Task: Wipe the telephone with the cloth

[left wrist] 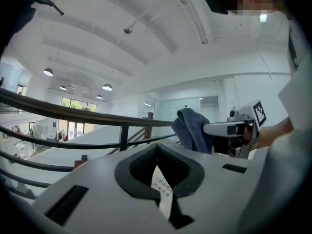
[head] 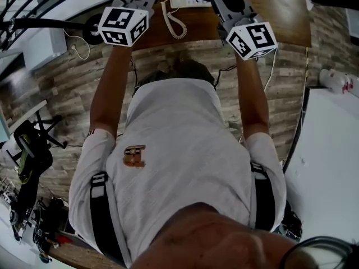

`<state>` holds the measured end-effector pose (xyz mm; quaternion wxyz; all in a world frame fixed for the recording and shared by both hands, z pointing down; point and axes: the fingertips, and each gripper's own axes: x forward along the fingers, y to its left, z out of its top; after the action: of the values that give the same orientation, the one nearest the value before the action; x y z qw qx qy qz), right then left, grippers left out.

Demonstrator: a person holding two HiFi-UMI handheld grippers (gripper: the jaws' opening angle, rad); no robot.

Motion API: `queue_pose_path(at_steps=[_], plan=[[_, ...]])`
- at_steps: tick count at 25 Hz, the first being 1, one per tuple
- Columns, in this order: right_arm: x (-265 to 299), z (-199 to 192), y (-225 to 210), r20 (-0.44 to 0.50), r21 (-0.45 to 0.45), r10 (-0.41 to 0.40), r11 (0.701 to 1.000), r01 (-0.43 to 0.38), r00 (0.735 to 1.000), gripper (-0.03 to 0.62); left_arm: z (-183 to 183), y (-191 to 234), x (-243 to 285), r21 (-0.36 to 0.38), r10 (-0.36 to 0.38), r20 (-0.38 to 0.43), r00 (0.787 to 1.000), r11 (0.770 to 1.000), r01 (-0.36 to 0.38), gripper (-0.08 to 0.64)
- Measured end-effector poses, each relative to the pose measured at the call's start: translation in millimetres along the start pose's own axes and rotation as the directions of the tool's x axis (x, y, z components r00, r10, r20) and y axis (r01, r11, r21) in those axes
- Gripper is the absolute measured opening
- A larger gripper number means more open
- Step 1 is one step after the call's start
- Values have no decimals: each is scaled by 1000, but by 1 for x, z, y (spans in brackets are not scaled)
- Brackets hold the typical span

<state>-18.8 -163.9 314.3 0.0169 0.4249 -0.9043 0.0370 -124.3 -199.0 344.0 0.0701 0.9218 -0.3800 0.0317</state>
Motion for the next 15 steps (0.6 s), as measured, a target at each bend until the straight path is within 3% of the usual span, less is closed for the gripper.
queue_pose_path(at_steps=[8, 15], plan=[[28, -11, -59, -38, 33, 91, 995, -90, 995, 60, -13, 17, 62, -41, 82, -91, 993, 995, -86, 18], [63, -37, -107, -107, 129, 197, 975, -183, 974, 60, -42, 40, 114, -118, 144, -208, 967, 978, -171, 21]])
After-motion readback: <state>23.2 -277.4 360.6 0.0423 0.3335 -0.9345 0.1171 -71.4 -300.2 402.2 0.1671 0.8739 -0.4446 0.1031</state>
